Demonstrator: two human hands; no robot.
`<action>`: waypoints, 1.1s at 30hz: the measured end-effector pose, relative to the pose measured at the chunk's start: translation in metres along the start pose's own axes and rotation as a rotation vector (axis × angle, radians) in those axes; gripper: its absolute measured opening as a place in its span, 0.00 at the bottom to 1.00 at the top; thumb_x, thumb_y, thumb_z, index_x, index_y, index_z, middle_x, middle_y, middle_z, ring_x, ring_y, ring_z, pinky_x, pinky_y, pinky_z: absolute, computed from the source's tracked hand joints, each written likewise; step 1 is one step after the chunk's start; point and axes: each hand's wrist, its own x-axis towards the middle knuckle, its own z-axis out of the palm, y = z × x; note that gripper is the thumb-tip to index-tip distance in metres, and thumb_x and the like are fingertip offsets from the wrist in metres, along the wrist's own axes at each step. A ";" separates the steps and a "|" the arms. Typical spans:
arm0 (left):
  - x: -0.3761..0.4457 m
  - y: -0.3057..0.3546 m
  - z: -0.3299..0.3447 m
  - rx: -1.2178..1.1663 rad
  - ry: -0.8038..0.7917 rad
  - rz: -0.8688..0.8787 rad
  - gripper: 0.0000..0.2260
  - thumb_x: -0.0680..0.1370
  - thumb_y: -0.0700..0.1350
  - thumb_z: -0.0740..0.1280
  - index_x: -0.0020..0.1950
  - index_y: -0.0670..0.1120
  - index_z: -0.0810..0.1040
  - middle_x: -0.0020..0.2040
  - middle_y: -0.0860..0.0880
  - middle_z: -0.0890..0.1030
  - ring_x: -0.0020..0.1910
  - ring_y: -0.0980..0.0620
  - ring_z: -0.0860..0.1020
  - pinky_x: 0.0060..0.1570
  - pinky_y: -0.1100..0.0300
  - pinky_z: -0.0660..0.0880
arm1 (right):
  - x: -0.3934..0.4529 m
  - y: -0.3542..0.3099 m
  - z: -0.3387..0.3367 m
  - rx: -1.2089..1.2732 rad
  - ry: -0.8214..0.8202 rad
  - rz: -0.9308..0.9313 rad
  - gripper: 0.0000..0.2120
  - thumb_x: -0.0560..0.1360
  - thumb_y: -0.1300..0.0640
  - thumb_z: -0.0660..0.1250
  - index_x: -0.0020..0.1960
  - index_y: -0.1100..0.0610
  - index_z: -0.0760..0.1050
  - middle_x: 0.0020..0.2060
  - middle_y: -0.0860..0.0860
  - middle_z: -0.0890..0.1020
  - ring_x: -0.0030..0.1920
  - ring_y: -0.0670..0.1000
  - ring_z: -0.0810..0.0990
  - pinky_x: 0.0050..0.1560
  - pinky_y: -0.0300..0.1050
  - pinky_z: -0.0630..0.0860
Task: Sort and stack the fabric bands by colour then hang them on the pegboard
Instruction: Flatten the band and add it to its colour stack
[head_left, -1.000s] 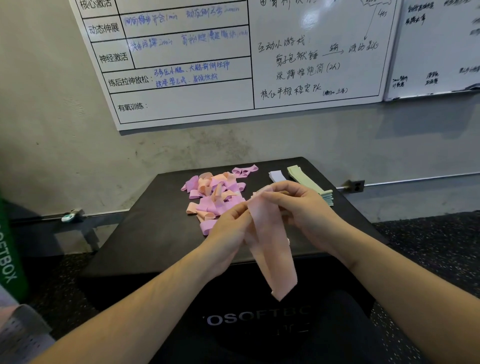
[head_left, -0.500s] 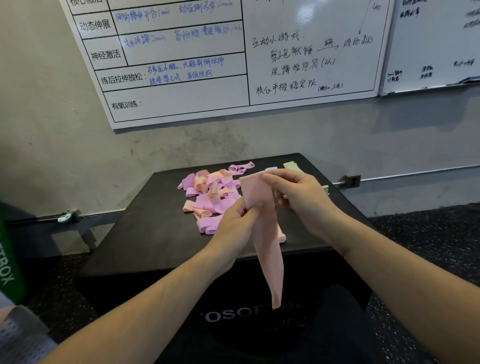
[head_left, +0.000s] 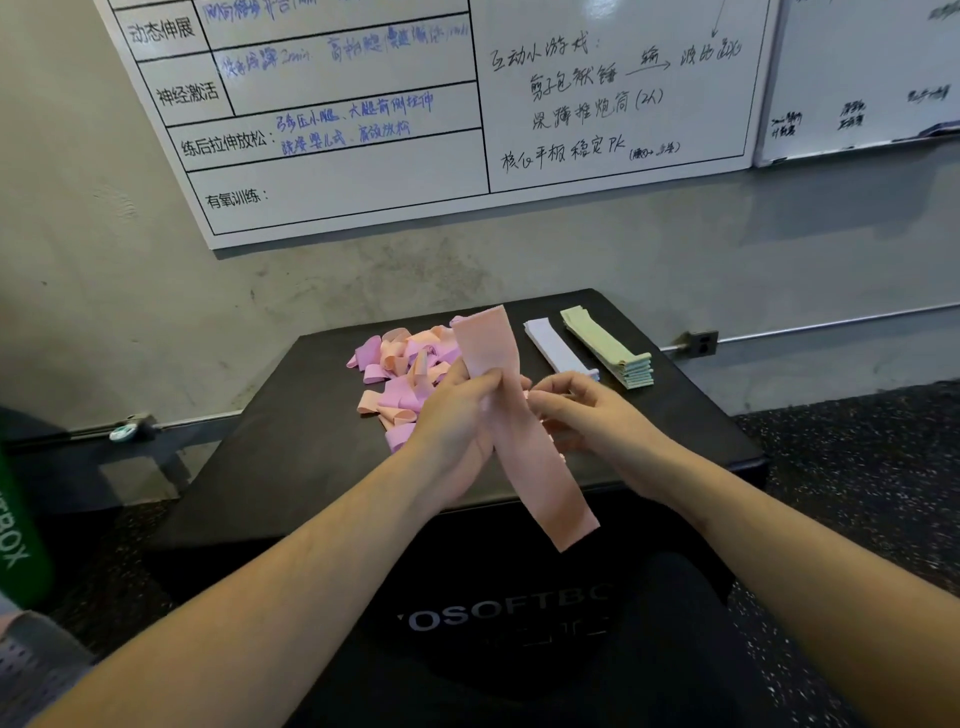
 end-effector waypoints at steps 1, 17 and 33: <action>0.001 0.001 0.002 -0.003 0.010 -0.002 0.08 0.84 0.36 0.58 0.55 0.44 0.77 0.41 0.44 0.80 0.37 0.49 0.80 0.43 0.54 0.78 | -0.002 0.003 -0.002 -0.008 -0.017 0.002 0.12 0.77 0.48 0.72 0.56 0.54 0.79 0.45 0.47 0.85 0.46 0.46 0.82 0.56 0.48 0.76; 0.060 0.005 -0.031 -0.207 0.278 -0.095 0.22 0.80 0.38 0.54 0.74 0.38 0.70 0.61 0.40 0.77 0.55 0.43 0.77 0.51 0.52 0.78 | -0.018 0.068 -0.041 -0.280 -0.054 -0.020 0.14 0.80 0.59 0.67 0.62 0.44 0.74 0.42 0.53 0.84 0.40 0.50 0.79 0.47 0.46 0.74; 0.109 -0.019 -0.051 -0.059 0.451 -0.140 0.20 0.81 0.32 0.54 0.72 0.40 0.69 0.64 0.38 0.79 0.53 0.41 0.83 0.37 0.52 0.81 | -0.016 0.085 -0.065 -0.504 -0.222 -0.094 0.28 0.77 0.72 0.61 0.61 0.40 0.77 0.54 0.43 0.84 0.56 0.42 0.82 0.59 0.34 0.74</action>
